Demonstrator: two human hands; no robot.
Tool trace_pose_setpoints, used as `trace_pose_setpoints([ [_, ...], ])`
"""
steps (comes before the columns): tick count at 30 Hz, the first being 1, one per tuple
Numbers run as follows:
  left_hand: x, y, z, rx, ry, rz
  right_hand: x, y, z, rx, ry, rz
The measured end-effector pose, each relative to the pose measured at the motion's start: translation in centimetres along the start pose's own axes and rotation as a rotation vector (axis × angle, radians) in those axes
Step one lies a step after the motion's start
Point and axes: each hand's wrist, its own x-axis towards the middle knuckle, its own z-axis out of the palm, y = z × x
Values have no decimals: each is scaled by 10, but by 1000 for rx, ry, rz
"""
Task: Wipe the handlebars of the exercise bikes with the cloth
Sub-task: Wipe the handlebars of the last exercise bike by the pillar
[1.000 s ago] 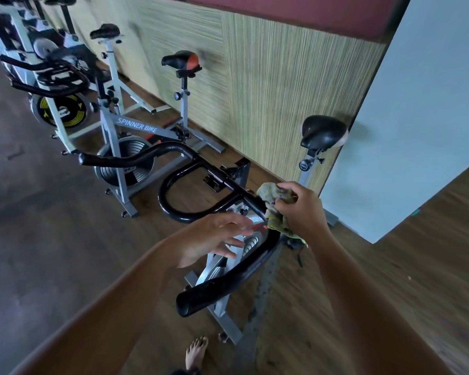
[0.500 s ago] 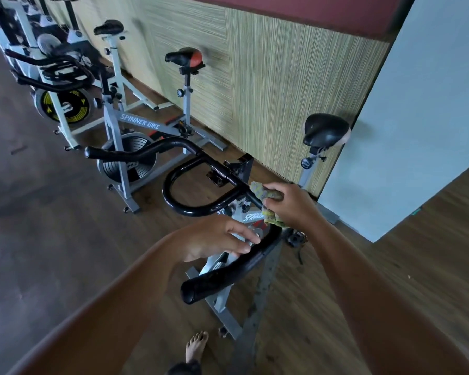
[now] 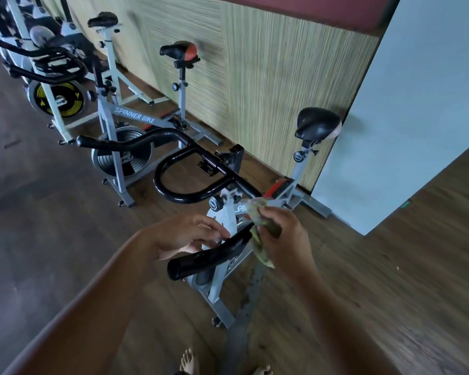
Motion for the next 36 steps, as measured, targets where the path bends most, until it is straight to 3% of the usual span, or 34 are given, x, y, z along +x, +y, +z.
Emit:
trace_pose_setpoints([
  [8, -18, -9, 6, 22, 50, 80, -59, -13, 32, -53, 100, -202],
  [18, -63, -37, -4, -222, 23, 108, -96, -44, 57, 52, 139, -53],
  [28, -89, -62, 1, -356, 67, 185, -115, -76, 64, 56, 169, -72],
  [36, -107, -69, 6, -214, 90, 307, -130, -107, 73, 25, 222, -250],
])
